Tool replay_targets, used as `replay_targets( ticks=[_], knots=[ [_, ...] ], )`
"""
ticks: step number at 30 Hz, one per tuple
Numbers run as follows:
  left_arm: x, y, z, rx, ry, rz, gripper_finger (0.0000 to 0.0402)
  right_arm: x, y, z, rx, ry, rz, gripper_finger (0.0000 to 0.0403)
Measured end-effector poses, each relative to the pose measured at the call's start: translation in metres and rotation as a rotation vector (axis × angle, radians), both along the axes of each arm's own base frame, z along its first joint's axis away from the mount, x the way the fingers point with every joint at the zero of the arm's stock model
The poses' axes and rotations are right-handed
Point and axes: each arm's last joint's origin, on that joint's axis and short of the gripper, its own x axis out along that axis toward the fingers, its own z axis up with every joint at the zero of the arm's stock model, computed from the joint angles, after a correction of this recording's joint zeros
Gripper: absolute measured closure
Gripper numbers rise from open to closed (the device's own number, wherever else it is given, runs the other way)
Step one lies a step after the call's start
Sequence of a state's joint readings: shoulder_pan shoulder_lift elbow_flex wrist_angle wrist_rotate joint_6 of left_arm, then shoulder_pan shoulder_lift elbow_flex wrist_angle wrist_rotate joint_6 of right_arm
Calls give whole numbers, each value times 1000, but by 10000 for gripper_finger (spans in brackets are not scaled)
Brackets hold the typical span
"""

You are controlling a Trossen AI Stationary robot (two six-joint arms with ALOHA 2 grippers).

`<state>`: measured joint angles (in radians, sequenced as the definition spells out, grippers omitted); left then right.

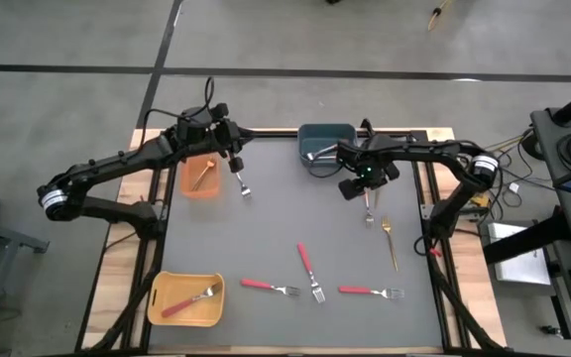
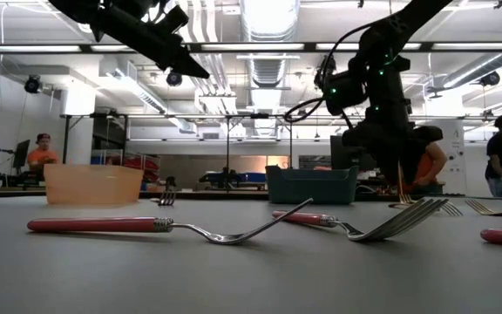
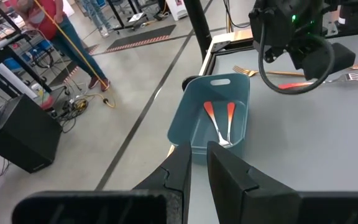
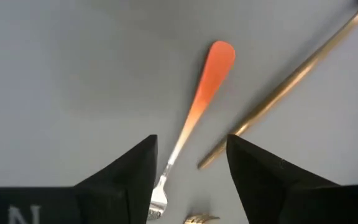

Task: Sort silverware by color (type)
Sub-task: Put the orange fork into the blue bin

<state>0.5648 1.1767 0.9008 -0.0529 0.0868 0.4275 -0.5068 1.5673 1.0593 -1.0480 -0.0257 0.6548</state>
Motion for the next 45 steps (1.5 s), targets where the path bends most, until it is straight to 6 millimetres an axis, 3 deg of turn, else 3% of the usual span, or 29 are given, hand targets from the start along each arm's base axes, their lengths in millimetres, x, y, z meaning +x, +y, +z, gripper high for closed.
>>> replay_targets(
  ticks=[12,26,30,38,45],
  knots=[
    [0,0,-2,-20,10,4,367,7,-4,-22,10,18,1,225],
    [0,0,-2,-30,3,8,367,0,0,-41,3,2,-8,233],
    [0,0,-2,-30,2,7,367,0,0,-44,1,-19,-13,265],
    [0,0,-2,-33,0,8,367,3,0,-44,10,-50,-43,378],
    [0,0,-1,-36,-2,9,367,3,1,-42,2,-60,-67,387]
  ],
)
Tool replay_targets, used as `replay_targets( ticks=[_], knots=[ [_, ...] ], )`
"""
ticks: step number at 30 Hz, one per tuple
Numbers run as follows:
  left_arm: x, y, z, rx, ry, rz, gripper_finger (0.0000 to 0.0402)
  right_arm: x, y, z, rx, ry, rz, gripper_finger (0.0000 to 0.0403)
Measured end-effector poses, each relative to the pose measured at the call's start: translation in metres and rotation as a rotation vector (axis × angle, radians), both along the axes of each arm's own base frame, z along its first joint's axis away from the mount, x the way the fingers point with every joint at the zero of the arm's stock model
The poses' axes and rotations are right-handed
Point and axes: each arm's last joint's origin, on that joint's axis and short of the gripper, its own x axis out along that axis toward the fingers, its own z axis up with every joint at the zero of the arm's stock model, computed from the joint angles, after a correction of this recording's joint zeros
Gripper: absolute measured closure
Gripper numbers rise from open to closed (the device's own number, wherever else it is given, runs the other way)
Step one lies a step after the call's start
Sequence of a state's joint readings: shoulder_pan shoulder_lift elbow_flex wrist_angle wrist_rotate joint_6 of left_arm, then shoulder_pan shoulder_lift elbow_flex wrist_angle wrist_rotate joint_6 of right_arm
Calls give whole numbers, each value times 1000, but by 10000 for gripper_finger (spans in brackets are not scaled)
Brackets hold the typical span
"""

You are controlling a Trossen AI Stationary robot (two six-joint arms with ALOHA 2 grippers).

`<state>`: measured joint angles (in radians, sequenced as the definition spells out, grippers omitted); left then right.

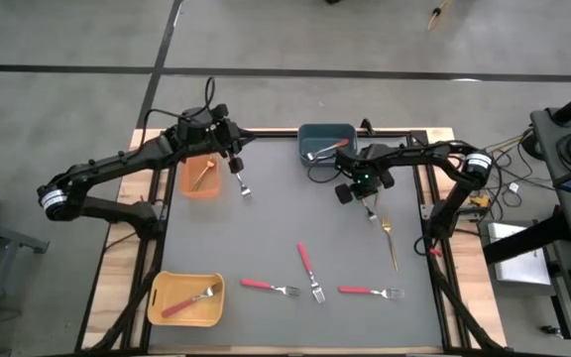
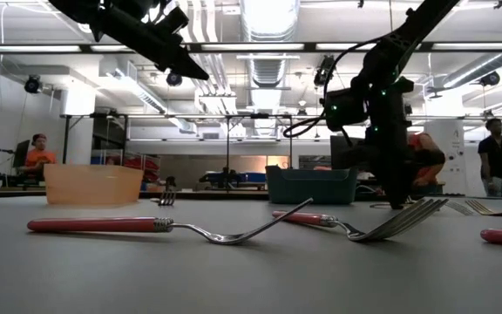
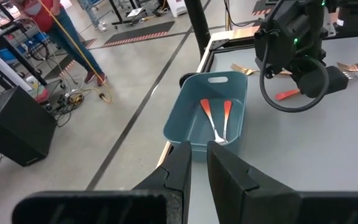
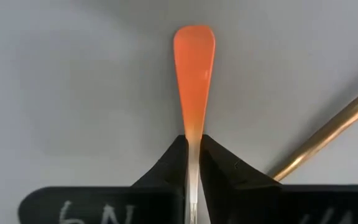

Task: Sort silverware by color (type)
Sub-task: Put the orange fork into the blue bin

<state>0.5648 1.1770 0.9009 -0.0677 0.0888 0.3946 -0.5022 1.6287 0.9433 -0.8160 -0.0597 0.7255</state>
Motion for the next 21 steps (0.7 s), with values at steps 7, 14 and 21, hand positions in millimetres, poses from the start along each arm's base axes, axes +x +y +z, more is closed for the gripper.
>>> replay_targets(
  ticks=[7,14,21],
  knots=[
    [1,-2,0,-23,-15,-75,367,0,1,26,-47,-156,58,389],
    [4,-7,2,-67,-83,-247,367,10,1,67,-157,-513,227,393],
    [6,-9,2,-90,-183,-363,368,31,-4,99,-390,-877,509,395]
  ],
)
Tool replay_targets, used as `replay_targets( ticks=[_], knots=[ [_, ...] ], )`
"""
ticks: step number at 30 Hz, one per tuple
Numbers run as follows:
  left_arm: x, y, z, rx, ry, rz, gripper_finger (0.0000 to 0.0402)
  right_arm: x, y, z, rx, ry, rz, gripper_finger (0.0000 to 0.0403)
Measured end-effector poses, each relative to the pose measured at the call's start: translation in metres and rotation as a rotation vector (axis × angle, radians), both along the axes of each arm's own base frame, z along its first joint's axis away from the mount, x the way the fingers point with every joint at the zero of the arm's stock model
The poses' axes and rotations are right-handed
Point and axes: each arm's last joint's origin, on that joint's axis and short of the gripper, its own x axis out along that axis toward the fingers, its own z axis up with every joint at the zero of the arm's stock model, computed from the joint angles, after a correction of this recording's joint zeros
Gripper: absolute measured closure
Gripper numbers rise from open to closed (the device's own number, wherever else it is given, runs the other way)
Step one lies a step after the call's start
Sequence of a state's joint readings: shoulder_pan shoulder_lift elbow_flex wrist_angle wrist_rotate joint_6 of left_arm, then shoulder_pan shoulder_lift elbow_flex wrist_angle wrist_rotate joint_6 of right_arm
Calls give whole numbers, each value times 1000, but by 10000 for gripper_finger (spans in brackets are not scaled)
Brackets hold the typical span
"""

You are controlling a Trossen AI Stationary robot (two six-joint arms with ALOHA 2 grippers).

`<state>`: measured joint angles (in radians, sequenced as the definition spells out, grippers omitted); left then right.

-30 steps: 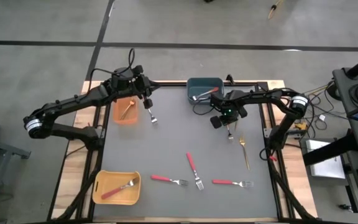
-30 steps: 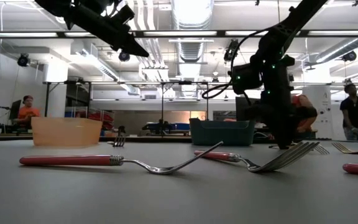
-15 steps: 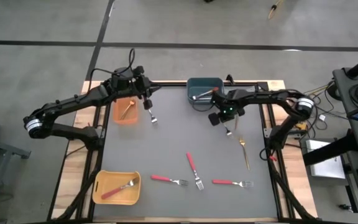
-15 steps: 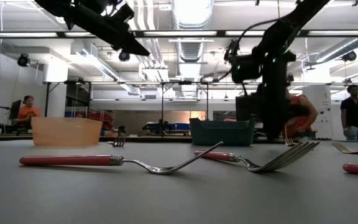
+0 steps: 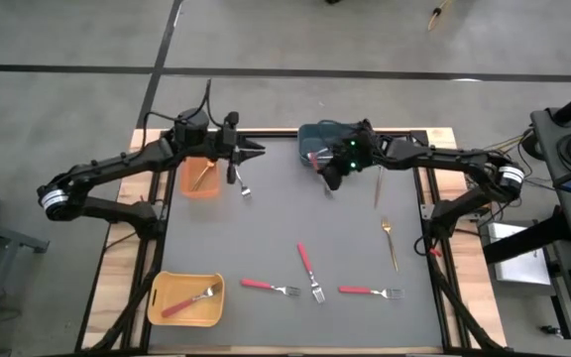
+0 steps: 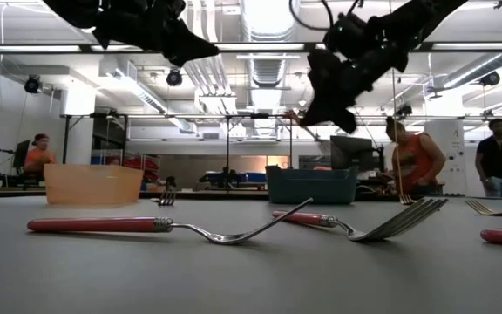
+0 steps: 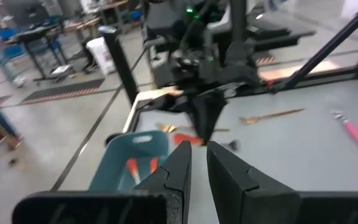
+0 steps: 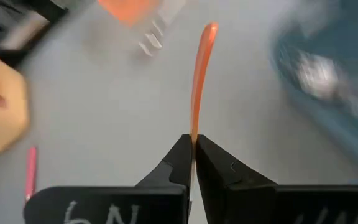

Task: Sort silverware by color (type)
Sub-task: Put the orange fork into the blue bin

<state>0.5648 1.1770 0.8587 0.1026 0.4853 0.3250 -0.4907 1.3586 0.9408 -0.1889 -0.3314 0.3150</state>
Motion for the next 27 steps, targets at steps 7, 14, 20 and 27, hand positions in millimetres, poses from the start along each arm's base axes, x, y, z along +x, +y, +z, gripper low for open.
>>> replay_targets(
  ticks=[7,14,20,27],
  knots=[
    [0,-1,-6,-54,-9,-20,368,23,-4,7,-245,-237,126,395],
    [-1,-5,-13,-86,-11,-126,368,44,5,13,-343,-531,440,395],
    [-3,-13,-21,-122,-68,-377,368,52,14,12,-395,-681,679,395],
    [-5,-15,-27,-129,-92,-392,368,57,26,16,-574,-776,769,395]
  ],
)
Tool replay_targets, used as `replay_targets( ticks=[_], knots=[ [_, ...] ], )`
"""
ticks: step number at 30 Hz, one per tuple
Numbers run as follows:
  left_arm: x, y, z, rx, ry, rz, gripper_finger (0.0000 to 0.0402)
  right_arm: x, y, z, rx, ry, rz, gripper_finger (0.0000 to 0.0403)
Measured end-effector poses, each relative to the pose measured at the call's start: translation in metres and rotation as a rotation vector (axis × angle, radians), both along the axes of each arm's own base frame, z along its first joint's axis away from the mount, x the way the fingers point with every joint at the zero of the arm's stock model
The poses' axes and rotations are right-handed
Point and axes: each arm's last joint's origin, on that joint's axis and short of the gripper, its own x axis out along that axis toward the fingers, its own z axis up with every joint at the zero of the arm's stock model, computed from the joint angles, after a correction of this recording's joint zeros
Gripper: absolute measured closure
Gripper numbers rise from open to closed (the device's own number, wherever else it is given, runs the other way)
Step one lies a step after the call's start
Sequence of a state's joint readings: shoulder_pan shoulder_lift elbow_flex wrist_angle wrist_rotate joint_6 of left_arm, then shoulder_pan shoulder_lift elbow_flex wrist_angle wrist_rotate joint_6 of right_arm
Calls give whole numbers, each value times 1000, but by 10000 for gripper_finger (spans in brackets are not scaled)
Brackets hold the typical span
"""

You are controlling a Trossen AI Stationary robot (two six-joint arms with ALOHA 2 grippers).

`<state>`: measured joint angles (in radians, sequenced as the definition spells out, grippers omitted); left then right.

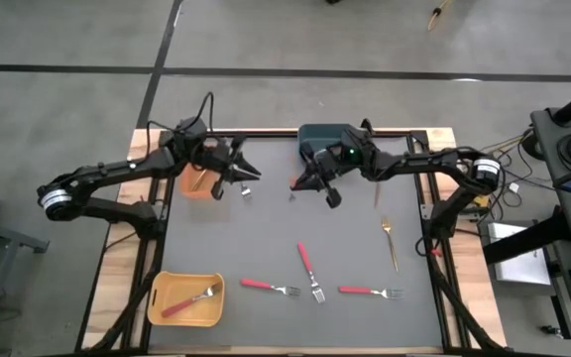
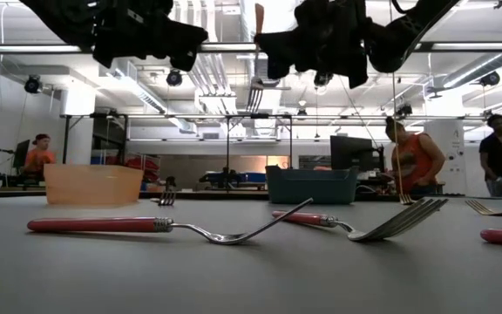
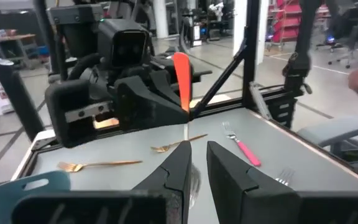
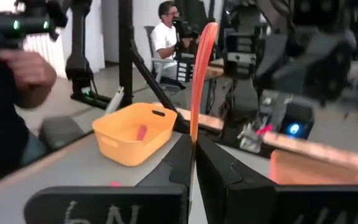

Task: Sort silverware by color (type)
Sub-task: Put the orange fork into the blue bin

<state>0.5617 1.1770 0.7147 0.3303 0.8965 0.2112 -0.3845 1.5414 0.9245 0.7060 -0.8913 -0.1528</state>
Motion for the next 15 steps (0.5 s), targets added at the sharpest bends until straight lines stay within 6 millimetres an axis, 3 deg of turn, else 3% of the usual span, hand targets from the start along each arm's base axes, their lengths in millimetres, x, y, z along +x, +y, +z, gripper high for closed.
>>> replay_targets(
  ticks=[9,15],
  knots=[
    [-2,-3,-4,-29,-3,-107,352,6,22,-7,-536,-269,79,394],
    [-4,1,-1,-66,8,-83,316,6,26,-4,-688,-324,28,394]
  ],
)
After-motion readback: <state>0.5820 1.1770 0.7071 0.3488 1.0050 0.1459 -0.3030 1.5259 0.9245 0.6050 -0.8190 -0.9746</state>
